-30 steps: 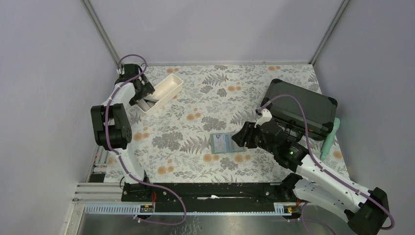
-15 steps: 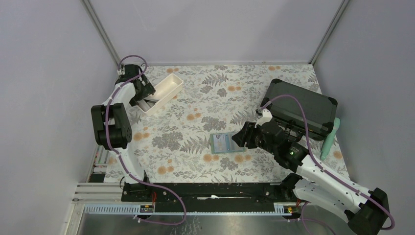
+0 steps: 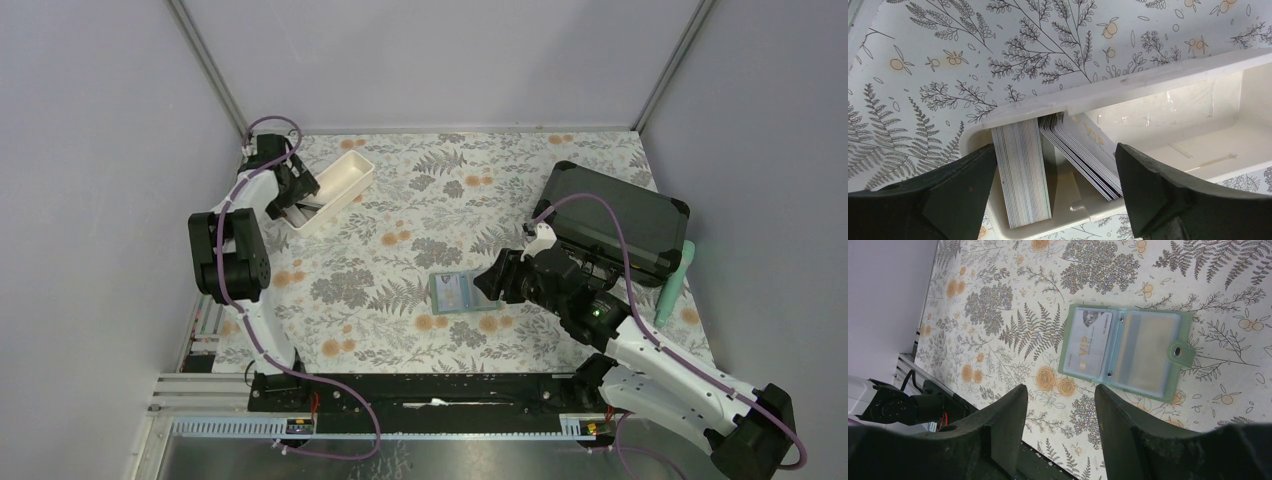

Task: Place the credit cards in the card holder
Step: Pick up the credit card from the storage box.

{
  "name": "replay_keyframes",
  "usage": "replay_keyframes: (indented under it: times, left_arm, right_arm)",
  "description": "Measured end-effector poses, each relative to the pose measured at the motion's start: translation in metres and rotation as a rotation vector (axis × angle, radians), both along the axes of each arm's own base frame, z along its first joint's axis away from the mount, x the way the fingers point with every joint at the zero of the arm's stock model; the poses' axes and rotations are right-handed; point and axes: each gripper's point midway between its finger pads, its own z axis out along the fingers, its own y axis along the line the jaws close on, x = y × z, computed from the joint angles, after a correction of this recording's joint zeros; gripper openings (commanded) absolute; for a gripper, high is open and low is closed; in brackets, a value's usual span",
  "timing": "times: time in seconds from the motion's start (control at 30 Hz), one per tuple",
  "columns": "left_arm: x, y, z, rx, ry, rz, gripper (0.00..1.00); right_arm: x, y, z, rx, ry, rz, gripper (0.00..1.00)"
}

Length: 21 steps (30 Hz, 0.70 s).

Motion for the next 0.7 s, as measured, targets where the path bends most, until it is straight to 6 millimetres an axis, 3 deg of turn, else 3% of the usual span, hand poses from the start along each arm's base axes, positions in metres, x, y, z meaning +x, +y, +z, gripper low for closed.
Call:
replay_keyframes:
  times: [0.33,0.7]
  left_arm:
    - [-0.0018,-0.0023,-0.0102,-0.019,0.008,0.012,0.69]
    - [-0.0038,0.0023,-0.0033,0.004,-0.013,0.023,0.64]
  right_arm:
    - [-0.0002,-0.0002,-0.0005,0.000,0.001,0.000,0.60]
    - [-0.0006,-0.0006,-0.0013,-0.001,0.002,0.000,0.60]
